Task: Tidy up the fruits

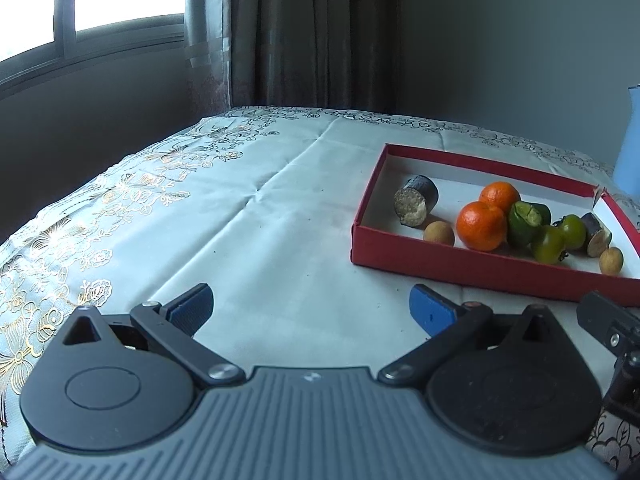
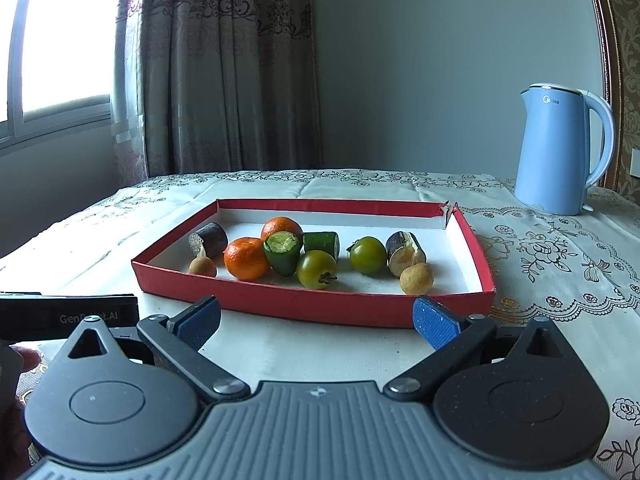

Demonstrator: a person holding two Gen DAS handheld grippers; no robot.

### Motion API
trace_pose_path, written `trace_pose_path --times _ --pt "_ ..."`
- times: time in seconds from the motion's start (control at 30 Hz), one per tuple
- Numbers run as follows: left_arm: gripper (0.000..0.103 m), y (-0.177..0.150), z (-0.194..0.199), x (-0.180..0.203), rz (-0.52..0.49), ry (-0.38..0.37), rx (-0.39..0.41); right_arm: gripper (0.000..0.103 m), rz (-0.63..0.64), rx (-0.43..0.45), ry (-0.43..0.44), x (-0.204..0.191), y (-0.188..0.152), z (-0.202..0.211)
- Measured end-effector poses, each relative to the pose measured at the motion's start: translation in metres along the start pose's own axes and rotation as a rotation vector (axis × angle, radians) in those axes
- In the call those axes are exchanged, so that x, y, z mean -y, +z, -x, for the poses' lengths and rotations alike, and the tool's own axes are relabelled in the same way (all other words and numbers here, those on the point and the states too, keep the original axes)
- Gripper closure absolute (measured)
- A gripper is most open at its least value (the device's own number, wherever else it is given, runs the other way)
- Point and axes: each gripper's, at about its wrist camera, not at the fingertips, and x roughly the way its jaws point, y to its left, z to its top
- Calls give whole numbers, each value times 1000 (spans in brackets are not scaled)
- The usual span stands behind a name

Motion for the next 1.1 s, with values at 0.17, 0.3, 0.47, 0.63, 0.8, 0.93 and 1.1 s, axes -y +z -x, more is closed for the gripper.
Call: trace_pose_path --times 0.17,0.3,0.47,0.63,0.8,0.93,1.1 --pt "0 0 -1 0 0 5 -4 0 -1 0 1 0 0 0" --pt "0 0 0 1 -5 2 -3 0 -3 2 2 0 0 0" --pt "0 1 0 2 -11 0 2 0 -3 2 4 0 0 0" --pt "0 1 0 2 -9 2 -2 0 -3 2 3 0 0 0" --pt "0 1 0 3 -14 5 -3 0 0 3 4 0 0 0" --pt "0 1 0 4 -20 1 -2 0 0 4 4 0 0 0" --pt "0 0 1 5 -28 2 8 0 -3 6 4 1 0 1"
